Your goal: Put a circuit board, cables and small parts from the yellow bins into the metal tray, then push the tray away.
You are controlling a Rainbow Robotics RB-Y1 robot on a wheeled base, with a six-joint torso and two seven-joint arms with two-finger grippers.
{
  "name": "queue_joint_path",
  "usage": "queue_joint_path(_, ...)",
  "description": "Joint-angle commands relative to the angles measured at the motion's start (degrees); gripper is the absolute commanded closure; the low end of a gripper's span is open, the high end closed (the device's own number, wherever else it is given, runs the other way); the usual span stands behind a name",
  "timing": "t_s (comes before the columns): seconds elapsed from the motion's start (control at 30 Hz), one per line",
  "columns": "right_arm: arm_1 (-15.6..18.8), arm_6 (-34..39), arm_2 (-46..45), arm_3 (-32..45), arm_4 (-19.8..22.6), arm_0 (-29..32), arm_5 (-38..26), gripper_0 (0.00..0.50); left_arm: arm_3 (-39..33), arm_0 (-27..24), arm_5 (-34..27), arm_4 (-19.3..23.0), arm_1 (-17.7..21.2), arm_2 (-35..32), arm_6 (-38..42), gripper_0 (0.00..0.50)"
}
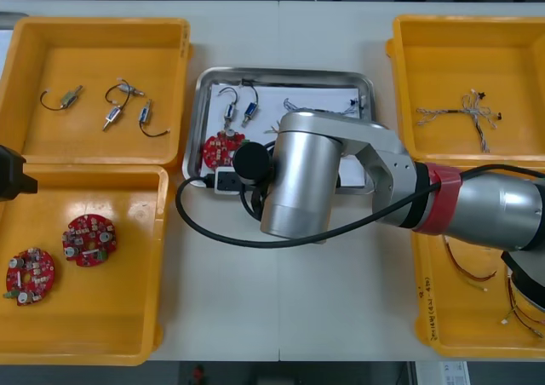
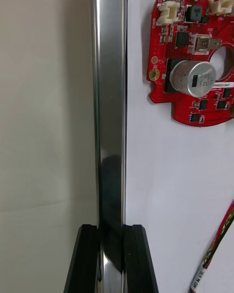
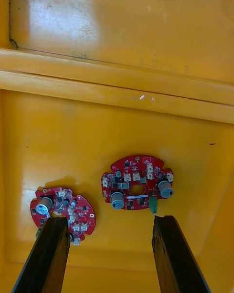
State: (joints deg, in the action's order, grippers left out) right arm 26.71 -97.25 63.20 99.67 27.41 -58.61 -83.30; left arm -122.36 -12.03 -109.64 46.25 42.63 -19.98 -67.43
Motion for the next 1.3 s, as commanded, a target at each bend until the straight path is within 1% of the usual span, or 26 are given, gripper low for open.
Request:
queue_joint_path(0.03, 0.5, -1.6, 0.7, -2.4, 0.5, -5.0, 2.8, 0.5, -1.9, 0.9, -0.4, -0.3, 2.4, -1.5, -5.4, 0.0)
queue_joint_path(0.23, 0.6, -2.4, 0.7, -7.4, 2.4, -8.5, 6.0, 0.5, -1.9, 0.9, -0.4, -0.3, 2.4, -1.5, -5.4, 0.0)
queue_joint_path(0.57, 0.5, -4.4, 0.7, -14.5, 2.5, -11.4, 12.5, 0.5, -1.9, 0.9, -0.4, -0.3, 2.4, -1.5, -5.4, 0.0)
queue_joint_path(0.83, 0.5, -6.0, 0.7, -18.6, 2.6, -11.8, 17.6, 0.5, -1.9, 0.9, -0.4, -0.3, 2.4, -1.5, -5.4, 0.0)
queue_joint_path(1.0, 0.5, -7.7, 0.8, -21.6, 2.6, -12.1, 21.9, 0.5, -1.9, 0.9, -0.4, -0.3, 2.4, -1.5, -5.4, 0.0)
queue_joint_path(1.13, 0.5, -8.9, 0.7, -22.8, 2.6, -12.2, 23.1, 0.5, -1.9, 0.9, -0.4, -0.3, 2.4, -1.5, -5.4, 0.0)
queue_joint_path(1.3, 0.5, -13.8, 0.7, -25.3, 3.2, -12.3, 26.3, 0.5, -1.9, 0.9, -0.4, -0.3, 2.4, -1.5, -5.4, 0.0)
